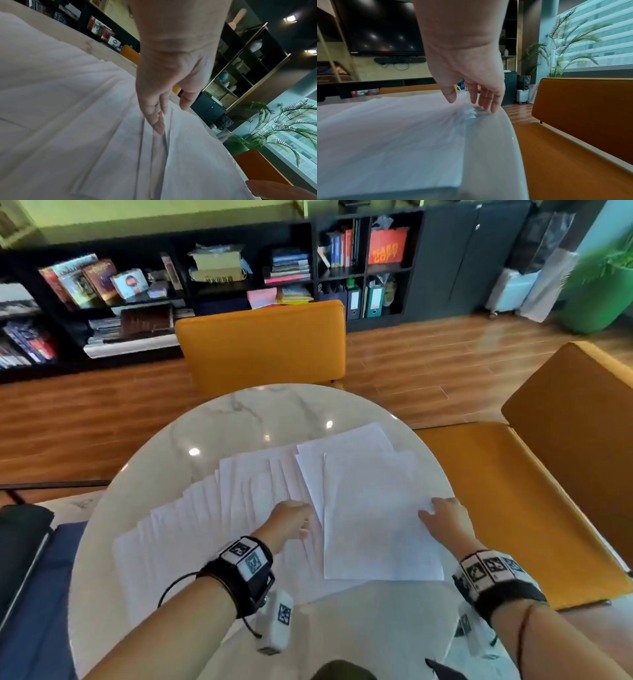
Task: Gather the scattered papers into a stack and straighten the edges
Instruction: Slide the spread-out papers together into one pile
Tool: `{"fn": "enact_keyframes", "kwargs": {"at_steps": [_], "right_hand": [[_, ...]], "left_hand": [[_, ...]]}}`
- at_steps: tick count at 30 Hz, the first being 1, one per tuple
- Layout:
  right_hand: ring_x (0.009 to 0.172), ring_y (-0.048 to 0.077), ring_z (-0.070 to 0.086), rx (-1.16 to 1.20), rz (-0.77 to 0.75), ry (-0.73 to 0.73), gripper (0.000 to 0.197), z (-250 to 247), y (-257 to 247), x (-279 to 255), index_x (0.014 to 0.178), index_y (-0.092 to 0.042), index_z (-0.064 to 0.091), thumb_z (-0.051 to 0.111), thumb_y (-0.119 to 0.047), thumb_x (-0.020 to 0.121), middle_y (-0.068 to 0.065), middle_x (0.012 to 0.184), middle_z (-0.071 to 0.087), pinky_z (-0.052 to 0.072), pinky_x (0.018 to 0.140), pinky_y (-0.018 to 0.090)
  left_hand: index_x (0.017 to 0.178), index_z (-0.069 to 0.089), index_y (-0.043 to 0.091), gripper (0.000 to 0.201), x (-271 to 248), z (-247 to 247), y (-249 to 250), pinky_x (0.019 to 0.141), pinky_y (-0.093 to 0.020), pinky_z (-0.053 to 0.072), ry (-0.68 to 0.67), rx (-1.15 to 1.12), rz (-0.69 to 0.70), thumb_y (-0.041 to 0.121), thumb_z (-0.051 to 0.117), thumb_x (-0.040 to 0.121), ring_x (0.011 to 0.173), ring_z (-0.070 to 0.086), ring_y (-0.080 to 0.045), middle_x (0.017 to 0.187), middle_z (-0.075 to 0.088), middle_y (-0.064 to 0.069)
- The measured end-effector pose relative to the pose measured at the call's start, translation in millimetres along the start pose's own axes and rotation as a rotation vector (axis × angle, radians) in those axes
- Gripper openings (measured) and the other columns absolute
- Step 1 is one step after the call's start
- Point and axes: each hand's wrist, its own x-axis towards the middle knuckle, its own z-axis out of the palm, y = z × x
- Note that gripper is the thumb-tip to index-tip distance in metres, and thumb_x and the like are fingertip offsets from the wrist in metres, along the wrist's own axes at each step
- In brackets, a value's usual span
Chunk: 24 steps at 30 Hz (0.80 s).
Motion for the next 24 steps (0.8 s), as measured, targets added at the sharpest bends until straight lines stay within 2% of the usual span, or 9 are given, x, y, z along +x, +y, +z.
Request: {"fn": "enact_keyframes", "kwargs": {"at_steps": [4,7,10,12,15,17,20,22,24], "right_hand": [[0.128,0.035,0.043,0.055,0.025,-0.067,0.056,-8,-13,20,0.140,-0.011,0.043,0.049,-0.037,0.091,0.017,0.143,0.041,0.041,0.103,0.040],[0.125,0.035,0.048,0.132,0.025,-0.114,0.060,-7,-22,33,0.141,-0.008,0.040,0.052,-0.035,0.089,0.018,0.142,0.044,0.042,0.102,0.040],[0.120,0.036,0.053,0.196,0.039,-0.150,0.066,-6,-28,38,0.143,-0.011,0.035,0.057,-0.034,0.086,0.018,0.140,0.047,0.046,0.099,0.043],[0.118,0.036,0.054,0.202,0.033,-0.160,0.066,-3,-30,41,0.144,-0.010,0.033,0.059,-0.030,0.086,0.018,0.138,0.049,0.048,0.095,0.041],[0.117,0.035,0.055,0.210,0.016,-0.174,0.065,1,-30,42,0.142,-0.009,0.035,0.061,-0.029,0.086,0.018,0.135,0.053,0.048,0.092,0.039],[0.118,0.035,0.053,0.194,0.006,-0.159,0.065,2,-28,42,0.140,-0.007,0.038,0.063,-0.030,0.085,0.018,0.135,0.051,0.047,0.096,0.041],[0.114,0.034,0.055,0.181,-0.027,-0.110,0.061,3,-24,37,0.138,-0.005,0.042,0.062,-0.027,0.085,0.018,0.132,0.051,0.047,0.094,0.040],[0.119,0.033,0.053,0.216,-0.042,-0.103,0.060,4,-22,33,0.141,-0.007,0.038,0.060,-0.024,0.087,0.017,0.136,0.051,0.045,0.096,0.039],[0.124,0.033,0.051,0.235,-0.049,-0.111,0.060,4,-21,29,0.143,-0.009,0.035,0.057,-0.023,0.090,0.017,0.139,0.050,0.043,0.099,0.038]], "left_hand": [[0.084,0.053,0.008,0.012,20,22,10,0.071,-0.033,0.040,0.031,0.043,-0.045,0.019,0.057,0.083,0.064,0.046,-0.023,0.069,0.046,-0.007],[0.081,0.050,0.010,0.013,31,36,14,0.069,-0.032,0.039,0.069,-0.005,-0.068,0.020,0.056,0.083,0.060,0.043,-0.021,0.067,0.042,-0.006],[0.089,0.053,0.006,0.021,40,45,18,0.069,-0.032,0.038,0.112,-0.029,-0.062,0.023,0.058,0.079,0.073,0.047,-0.024,0.084,0.049,-0.012],[0.107,0.057,-0.001,0.048,48,50,17,0.071,-0.032,0.042,0.145,0.022,-0.055,0.032,0.058,0.072,0.087,0.058,-0.030,0.097,0.058,-0.016],[0.119,0.054,0.004,0.062,54,53,13,0.085,-0.039,0.050,0.237,0.213,-0.026,0.036,0.049,0.066,0.107,0.058,-0.036,0.118,0.058,-0.017],[0.122,0.050,0.005,0.051,50,56,13,0.081,-0.037,0.049,0.243,0.211,0.037,0.026,0.047,0.075,0.105,0.057,-0.033,0.119,0.056,-0.016],[0.129,0.041,0.009,0.044,45,64,10,0.062,-0.027,0.045,0.213,0.150,0.114,0.011,0.042,0.085,0.082,0.056,-0.019,0.111,0.057,-0.008],[0.128,0.042,0.012,0.042,44,69,7,0.056,-0.022,0.041,0.231,0.105,0.156,0.004,0.039,0.086,0.074,0.051,-0.010,0.103,0.055,-0.002],[0.122,0.046,0.015,0.040,43,73,5,0.055,-0.021,0.040,0.256,0.065,0.175,0.001,0.037,0.086,0.074,0.052,-0.011,0.095,0.055,0.002]]}}
